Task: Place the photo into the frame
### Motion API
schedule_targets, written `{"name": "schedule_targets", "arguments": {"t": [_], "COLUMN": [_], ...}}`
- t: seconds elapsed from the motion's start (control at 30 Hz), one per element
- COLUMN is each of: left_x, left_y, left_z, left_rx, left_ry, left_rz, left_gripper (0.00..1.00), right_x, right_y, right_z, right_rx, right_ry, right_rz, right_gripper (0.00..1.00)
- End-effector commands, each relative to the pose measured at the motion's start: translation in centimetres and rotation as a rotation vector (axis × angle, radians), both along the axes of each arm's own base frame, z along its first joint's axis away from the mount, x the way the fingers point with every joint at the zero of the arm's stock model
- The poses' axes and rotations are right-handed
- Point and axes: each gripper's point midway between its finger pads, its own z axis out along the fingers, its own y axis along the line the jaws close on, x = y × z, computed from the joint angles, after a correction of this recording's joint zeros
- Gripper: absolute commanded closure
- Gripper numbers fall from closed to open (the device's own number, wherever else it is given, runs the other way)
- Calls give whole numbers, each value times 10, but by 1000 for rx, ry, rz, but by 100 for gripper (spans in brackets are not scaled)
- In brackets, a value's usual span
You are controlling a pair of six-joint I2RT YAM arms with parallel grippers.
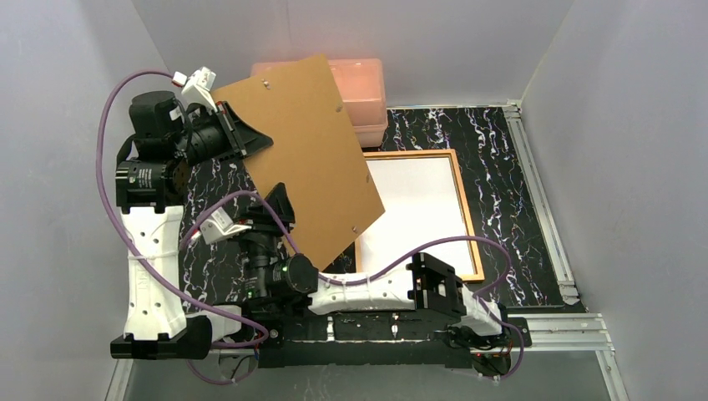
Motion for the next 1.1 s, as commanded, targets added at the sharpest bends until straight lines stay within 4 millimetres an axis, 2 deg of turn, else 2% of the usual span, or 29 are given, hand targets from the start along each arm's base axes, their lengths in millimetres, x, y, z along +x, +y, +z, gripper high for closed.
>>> {"name": "schedule_targets", "arguments": {"t": [0.0,0.07,0.13,0.17,0.4,0.5,0.6,0.67,0.73,0.8,0.87,0.97,1.07], "left_x": [0,3,6,7,16,20,21,20,18,15,11,3,-6], "left_y": [-9,-7,-7,-7,-2,7,15,16,16,13,10,3,-6], "left_z": [16,22,29,34,59,65,72,75,76,75,74,73,72], "left_rx": [-21,-30,-50,-61,-65,-30,7,21,33,36,37,25,2], "left_ry": [-88,-110,-136,-149,-236,-282,-327,-344,-351,-356,-360,-367,-359], "left_rz": [-57,-34,-17,-10,36,87,130,129,121,95,69,19,-43], "left_gripper": [100,100,100,100,100,100,100,100,100,100,100,100,100], "right_x": [-16,-18,-20,-20,-26,-40,-71,-86,-89,-82,-58,-7,41], "right_y": [6,10,9,8,6,20,35,36,27,16,1,-30,-63], "right_z": [23,14,7,4,-6,-7,-5,-2,8,15,18,26,36], "right_rx": [89,54,46,42,56,83,87,103,148,198,275,411,521], "right_ry": [-36,-23,-14,-11,97,222,373,473,546,617,712,809,834], "right_rz": [102,118,122,121,208,427,738,891,982,1039,1072,1102,1112], "right_gripper": [35,16,4,2,1,1,1,1,1,1,1,1,1]}}
